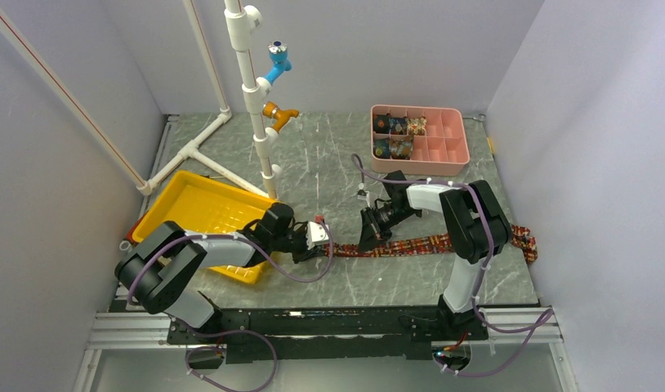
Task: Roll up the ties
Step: Roll the tie at the center of the board.
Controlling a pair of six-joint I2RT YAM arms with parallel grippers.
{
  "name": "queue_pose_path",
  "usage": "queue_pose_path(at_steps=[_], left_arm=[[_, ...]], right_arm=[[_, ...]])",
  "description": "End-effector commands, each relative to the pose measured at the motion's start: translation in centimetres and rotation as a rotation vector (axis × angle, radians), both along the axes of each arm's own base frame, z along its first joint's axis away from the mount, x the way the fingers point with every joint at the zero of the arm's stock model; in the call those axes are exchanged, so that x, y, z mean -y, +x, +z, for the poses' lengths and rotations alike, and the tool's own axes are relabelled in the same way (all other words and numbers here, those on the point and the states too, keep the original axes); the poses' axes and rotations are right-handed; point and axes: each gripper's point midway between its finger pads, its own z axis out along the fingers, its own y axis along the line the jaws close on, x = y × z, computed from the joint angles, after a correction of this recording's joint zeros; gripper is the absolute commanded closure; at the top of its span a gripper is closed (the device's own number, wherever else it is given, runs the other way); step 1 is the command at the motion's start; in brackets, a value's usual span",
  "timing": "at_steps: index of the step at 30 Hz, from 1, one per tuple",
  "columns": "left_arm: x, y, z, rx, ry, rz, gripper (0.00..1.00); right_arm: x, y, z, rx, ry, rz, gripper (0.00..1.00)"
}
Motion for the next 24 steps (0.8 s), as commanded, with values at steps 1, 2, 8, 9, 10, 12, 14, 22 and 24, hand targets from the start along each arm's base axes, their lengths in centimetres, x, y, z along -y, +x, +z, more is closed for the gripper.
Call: queue_pose_path(at_steps=[1, 2, 8, 9, 10, 12, 14, 22, 24], left_arm=[[2.9, 0.3, 3.3, 0.049, -0.08, -0.08, 0.69], [3.5, 0.3, 3.6, 0.043, -0.09, -0.086, 0.68], [6.7, 1.1, 5.2, 0.049, -0.124, -0.124, 0.63], [7.0, 1.5, 5.4, 0.055, -0.126, -0.122, 0.63], [7.5, 1.9, 5.7, 0.061, -0.131, -0.122, 0.62], [8.1, 2.2, 5.4, 0.06, -0.122, -0.134, 0.62], [8.6, 2.2, 4.9, 0.056, -0.109, -0.143, 0.62], [10.6, 1.4, 3.1, 0.037, -0.077, -0.169, 0.57], [10.9, 1.4, 2.9, 0.031, -0.07, -0.159, 0.53]], right_arm=[[-0.4, 0.8, -1.5, -0.005, -0.022, -0.003, 0.97], [-0.5, 1.1, -1.3, 0.0, -0.019, -0.003, 0.96], [0.1, 1.3, 2.0, 0.057, 0.021, 0.001, 0.83], [0.5, 1.3, 2.6, 0.066, 0.027, -0.005, 0.79], [1.2, 1.3, 3.3, 0.064, 0.032, -0.019, 0.75], [2.6, 1.2, 4.1, 0.055, 0.044, -0.043, 0.68], [4.0, 0.9, 4.8, 0.032, 0.062, -0.065, 0.57], [5.0, 1.8, 6.4, 0.0, 0.141, -0.123, 0.27], [4.5, 1.7, 6.4, -0.024, 0.17, -0.133, 0.26]])
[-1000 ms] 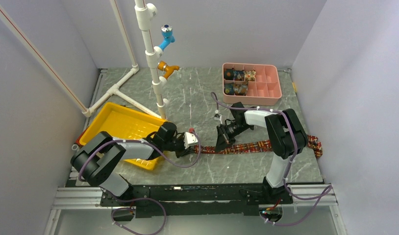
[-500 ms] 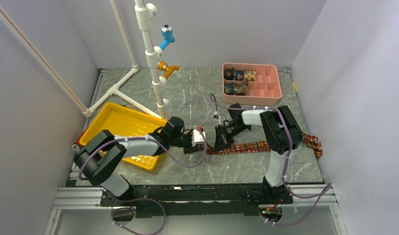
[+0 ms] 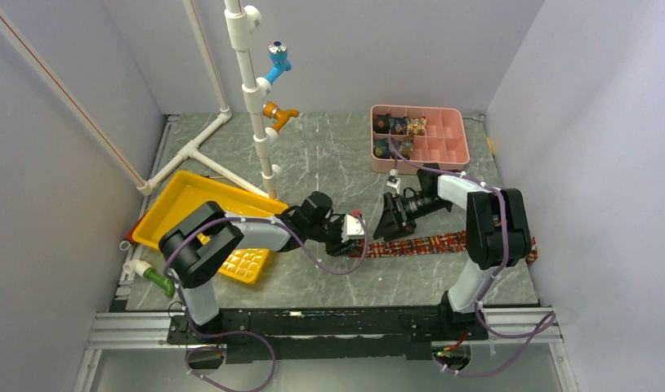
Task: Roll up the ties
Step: Roll the tie at the center of the board.
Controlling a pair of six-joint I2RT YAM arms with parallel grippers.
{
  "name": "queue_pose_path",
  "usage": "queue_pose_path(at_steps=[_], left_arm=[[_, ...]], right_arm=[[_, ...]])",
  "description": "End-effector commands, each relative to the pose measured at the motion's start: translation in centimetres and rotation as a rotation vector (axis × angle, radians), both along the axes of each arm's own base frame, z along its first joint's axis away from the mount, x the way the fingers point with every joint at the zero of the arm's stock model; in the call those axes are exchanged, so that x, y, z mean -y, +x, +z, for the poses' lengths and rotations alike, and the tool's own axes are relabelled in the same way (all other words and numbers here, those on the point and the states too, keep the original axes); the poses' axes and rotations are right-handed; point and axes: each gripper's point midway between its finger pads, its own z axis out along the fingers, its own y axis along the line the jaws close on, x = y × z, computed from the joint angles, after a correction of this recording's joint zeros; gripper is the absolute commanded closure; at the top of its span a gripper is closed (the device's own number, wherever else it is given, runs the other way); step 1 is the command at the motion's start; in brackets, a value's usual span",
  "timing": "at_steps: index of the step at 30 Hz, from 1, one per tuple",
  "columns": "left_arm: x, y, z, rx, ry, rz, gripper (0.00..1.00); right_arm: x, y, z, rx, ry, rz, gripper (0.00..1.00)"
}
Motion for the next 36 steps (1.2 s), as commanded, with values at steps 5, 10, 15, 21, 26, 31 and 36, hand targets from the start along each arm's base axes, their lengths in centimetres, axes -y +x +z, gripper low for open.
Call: queue_pose_path(at_steps=[5, 10, 15, 21, 26, 31, 36], left_arm=[[2.4, 0.2, 1.0, 0.004, -0.033, 0.005, 0.44], [2.9, 0.3, 0.6, 0.007, -0.03, 0.005, 0.41], [3.3, 0.6, 0.3, 0.016, -0.025, 0.001, 0.49], [3.3, 0.8, -0.1, 0.017, -0.006, 0.02, 0.52], [3.2, 0.5, 0.1, 0.028, -0.015, 0.005, 0.37], [3.2, 0.8, -0.8, 0.049, 0.007, -0.003, 0.21], [3.8, 0.6, -2.8, 0.03, 0.081, 0.0, 0.26]], right_arm=[[-1.5, -0.8, 0.4, -0.076, 0.1, 0.011, 0.28], [-1.5, -0.8, -0.5, -0.09, 0.072, 0.014, 0.28], [-1.7, 0.1, -1.2, -0.065, 0.042, -0.012, 0.33], [-0.9, -0.5, -3.0, -0.071, -0.044, 0.01, 0.59], [-0.1, 0.5, -4.6, -0.089, -0.121, -0.009, 0.83], [-0.1, 0.4, -4.9, -0.095, -0.15, 0.008, 0.91], [-0.4, 1.5, -5.2, -0.058, -0.148, -0.009, 0.92]])
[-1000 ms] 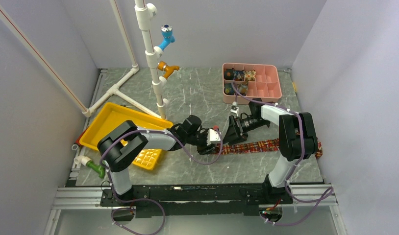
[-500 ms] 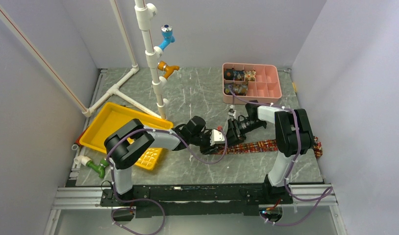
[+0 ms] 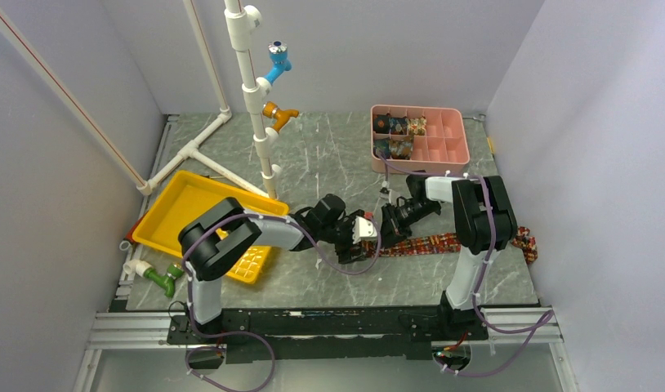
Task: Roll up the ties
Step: Roll the tie at the center of the board.
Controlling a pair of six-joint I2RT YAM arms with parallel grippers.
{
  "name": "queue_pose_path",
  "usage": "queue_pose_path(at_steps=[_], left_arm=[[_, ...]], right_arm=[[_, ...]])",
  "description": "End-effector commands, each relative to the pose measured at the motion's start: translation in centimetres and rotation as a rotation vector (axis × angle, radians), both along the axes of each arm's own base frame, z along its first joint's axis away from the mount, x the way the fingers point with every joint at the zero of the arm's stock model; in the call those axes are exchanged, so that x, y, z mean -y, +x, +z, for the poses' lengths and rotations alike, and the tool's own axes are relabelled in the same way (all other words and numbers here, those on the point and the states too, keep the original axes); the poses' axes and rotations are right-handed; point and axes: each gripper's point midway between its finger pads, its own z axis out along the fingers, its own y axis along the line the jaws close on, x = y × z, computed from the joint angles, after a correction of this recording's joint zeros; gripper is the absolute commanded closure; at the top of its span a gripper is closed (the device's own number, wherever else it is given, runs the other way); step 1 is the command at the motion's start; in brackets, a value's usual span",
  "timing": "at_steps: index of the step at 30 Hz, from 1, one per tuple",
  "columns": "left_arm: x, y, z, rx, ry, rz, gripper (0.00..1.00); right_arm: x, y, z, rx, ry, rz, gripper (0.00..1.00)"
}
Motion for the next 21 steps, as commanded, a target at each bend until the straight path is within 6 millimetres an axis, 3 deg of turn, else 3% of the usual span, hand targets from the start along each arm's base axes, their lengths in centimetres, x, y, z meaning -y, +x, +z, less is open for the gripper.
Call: queue_pose_path(at_steps=[1, 4, 8, 11, 14, 19, 21], left_arm=[[0.9, 0.2, -0.7, 0.019, 0.046, -0.002, 0.32], [-1.2, 0.0, -1.3, 0.024, 0.104, 0.016, 0.52], [-4.8, -0.4, -2.0, 0.015, 0.178, 0.057, 0.65], [-6.5, -0.6, -2.3, 0.013, 0.229, 0.074, 0.66], [-7.6, -0.6, -2.8, 0.006, 0.256, 0.094, 0.66], [-7.7, -0.6, -3.2, -0.026, 0.249, 0.091, 0.61], [-7.6, -0.4, -3.1, -0.024, 0.241, 0.087, 0.5]], right_arm=[[-0.5, 2.1, -0.1, 0.077, -0.014, -0.001, 0.91], [-1.4, 2.6, 0.1, 0.105, -0.007, 0.03, 0.91], [-2.9, 3.1, 0.8, 0.112, 0.032, 0.047, 0.86], [-3.6, 3.3, 1.4, 0.106, 0.064, 0.045, 0.73], [-3.8, 2.9, 1.5, 0.086, 0.071, 0.056, 0.71], [-3.9, 3.0, 0.5, 0.094, 0.053, 0.069, 0.92], [-3.9, 2.9, 0.5, 0.091, 0.053, 0.074, 0.99]])
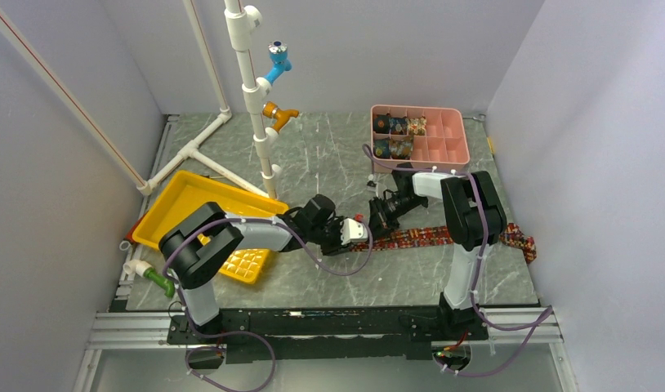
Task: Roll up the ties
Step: Roll the tie at the center of the board.
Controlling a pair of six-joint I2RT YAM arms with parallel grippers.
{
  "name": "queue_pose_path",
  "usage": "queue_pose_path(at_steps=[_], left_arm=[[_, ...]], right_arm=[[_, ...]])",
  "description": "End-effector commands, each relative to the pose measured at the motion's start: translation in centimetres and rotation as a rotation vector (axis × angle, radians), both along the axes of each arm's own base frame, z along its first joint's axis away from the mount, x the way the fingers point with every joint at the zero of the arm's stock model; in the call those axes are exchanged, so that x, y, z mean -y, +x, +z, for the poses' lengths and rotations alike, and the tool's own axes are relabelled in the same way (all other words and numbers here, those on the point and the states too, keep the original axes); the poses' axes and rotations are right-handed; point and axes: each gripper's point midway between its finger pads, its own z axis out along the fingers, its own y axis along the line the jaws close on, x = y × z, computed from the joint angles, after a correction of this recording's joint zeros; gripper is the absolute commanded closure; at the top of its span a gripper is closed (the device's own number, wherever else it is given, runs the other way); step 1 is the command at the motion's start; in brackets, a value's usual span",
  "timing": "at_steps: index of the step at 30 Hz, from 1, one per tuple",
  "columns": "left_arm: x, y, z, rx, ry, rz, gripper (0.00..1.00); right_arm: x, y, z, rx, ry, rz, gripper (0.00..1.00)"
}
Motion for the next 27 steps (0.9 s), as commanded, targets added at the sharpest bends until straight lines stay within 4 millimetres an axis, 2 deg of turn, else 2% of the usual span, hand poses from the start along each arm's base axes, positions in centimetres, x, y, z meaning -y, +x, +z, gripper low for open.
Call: queue_pose_path(at_steps=[1, 5, 7, 8, 10, 12, 16, 18, 21, 23, 27], left_arm=[[-2.5, -1.1, -2.5, -0.073, 0.104, 0.005, 0.43], [-1.3, -0.3, -1.6, -0.059, 0.064, -0.01, 0.26], [-0.4, 0.1, -1.3, -0.065, 0.046, -0.01, 0.24], [0.0, 0.3, -1.3, -0.069, 0.042, -0.016, 0.26], [0.4, 0.4, -1.7, -0.085, 0.056, -0.022, 0.36], [0.2, 0.5, -2.0, -0.083, 0.071, -0.024, 0.45], [-1.3, -0.4, -2.8, -0.05, 0.095, -0.053, 0.5], [-1.8, -0.8, -3.2, -0.052, 0.107, -0.058, 0.5], [-1.9, -0.8, -3.4, -0.056, 0.112, -0.052, 0.5], [-1.8, -0.8, -3.4, -0.058, 0.109, -0.047, 0.5], [-1.7, -0.7, -3.3, -0.063, 0.101, -0.039, 0.5]], right_arm=[[-0.6, 0.7, 0.4, 0.023, 0.026, 0.013, 1.0], [-0.9, 0.7, 1.1, 0.036, 0.045, 0.008, 1.0], [-1.1, 0.6, 1.3, 0.035, 0.051, 0.01, 1.0], [-1.2, 0.5, 1.4, 0.035, 0.058, 0.013, 1.0], [-1.0, 0.6, 1.8, 0.044, 0.058, 0.024, 1.0], [0.0, 0.7, 2.8, 0.061, 0.055, 0.029, 0.99], [4.1, 2.4, 3.9, 0.164, -0.048, 0.05, 0.81], [6.6, 3.1, 2.8, 0.202, -0.155, 0.074, 0.79], [8.9, 3.8, 1.2, 0.222, -0.271, 0.101, 0.78], [9.7, 3.8, 0.1, 0.214, -0.315, 0.113, 0.79], [9.9, 3.5, -1.0, 0.177, -0.335, 0.129, 0.78]])
